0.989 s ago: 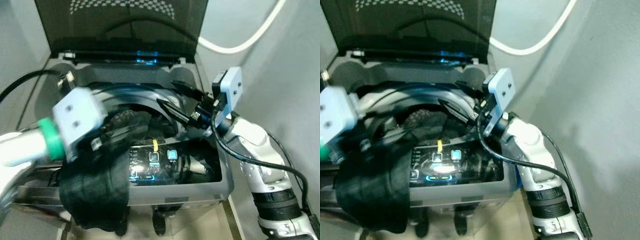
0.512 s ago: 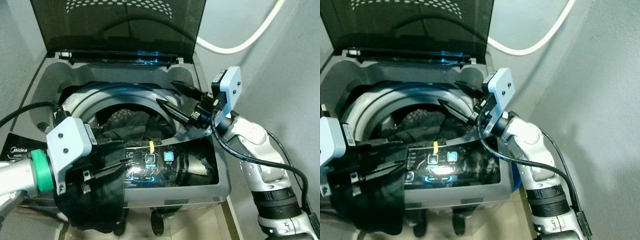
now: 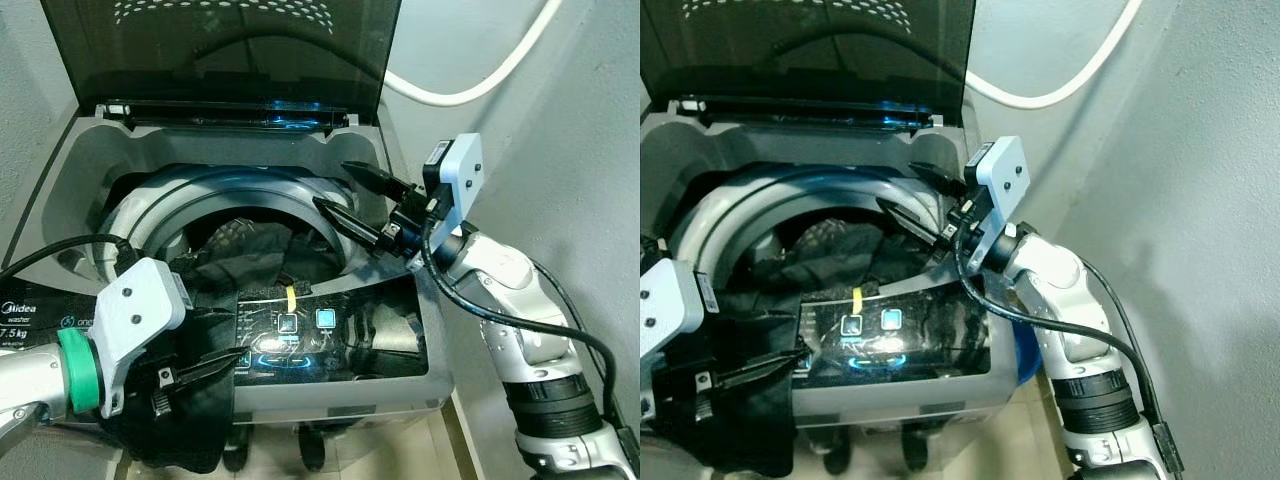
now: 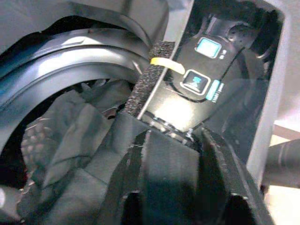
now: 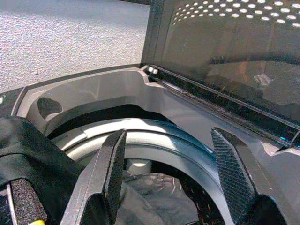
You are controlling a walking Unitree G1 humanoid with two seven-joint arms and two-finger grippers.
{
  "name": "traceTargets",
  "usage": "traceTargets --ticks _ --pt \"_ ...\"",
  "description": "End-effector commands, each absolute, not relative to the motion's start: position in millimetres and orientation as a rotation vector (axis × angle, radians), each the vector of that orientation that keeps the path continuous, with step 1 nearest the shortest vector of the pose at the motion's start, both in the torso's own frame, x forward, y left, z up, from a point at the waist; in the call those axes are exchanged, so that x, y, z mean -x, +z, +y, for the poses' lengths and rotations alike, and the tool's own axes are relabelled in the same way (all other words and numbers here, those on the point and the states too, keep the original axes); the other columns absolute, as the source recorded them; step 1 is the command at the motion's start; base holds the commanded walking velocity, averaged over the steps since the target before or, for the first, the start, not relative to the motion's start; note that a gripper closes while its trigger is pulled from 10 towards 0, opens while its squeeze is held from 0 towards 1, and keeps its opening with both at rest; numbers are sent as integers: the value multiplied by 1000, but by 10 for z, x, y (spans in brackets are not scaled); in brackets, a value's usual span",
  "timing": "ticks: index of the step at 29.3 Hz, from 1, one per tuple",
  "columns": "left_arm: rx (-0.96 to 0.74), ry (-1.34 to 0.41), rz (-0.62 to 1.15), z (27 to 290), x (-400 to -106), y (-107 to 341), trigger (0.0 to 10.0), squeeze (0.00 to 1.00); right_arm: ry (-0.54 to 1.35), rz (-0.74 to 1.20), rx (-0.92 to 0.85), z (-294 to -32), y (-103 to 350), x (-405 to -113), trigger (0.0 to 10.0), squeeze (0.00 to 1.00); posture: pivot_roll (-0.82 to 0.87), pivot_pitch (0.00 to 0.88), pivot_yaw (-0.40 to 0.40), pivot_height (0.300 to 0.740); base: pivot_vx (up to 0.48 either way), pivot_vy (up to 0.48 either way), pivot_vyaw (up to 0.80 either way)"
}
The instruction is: Clothes washing
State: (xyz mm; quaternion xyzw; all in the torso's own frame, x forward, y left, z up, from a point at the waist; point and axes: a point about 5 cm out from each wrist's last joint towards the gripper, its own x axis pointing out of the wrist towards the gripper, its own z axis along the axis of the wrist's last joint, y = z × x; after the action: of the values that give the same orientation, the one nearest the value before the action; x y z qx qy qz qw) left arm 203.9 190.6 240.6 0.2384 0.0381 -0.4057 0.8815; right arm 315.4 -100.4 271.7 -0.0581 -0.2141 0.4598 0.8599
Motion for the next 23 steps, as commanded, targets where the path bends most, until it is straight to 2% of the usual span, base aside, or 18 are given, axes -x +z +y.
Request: traceTargets --ticks 1,16,19,22,23 --pt "-520 -823 122 1941 -2047 2347 0 0 965 -451 132 -1023 2712 -3157 10000 0 168 139 -17 740 0 0 0" --pt "-563 -778 118 1966 -2168 2331 0 0 957 -456 133 -1027 2723 -3159 10000 0 161 138 -11 740 0 0 0" --pt "-579 -749 87 1975 -2225 2375 0 0 955 -456 133 -1028 2723 -3163 10000 0 164 138 -12 740 0 0 0" --pt "-620 -667 -38 1976 -2406 2551 0 0 957 -457 132 -1022 2725 -3168 10000 0 167 140 -17 740 0 0 0" --pt "-634 -637 -120 1957 -2519 2675 10000 0 961 -457 130 -1013 2728 -3171 10000 0 163 142 -18 740 0 0 0"
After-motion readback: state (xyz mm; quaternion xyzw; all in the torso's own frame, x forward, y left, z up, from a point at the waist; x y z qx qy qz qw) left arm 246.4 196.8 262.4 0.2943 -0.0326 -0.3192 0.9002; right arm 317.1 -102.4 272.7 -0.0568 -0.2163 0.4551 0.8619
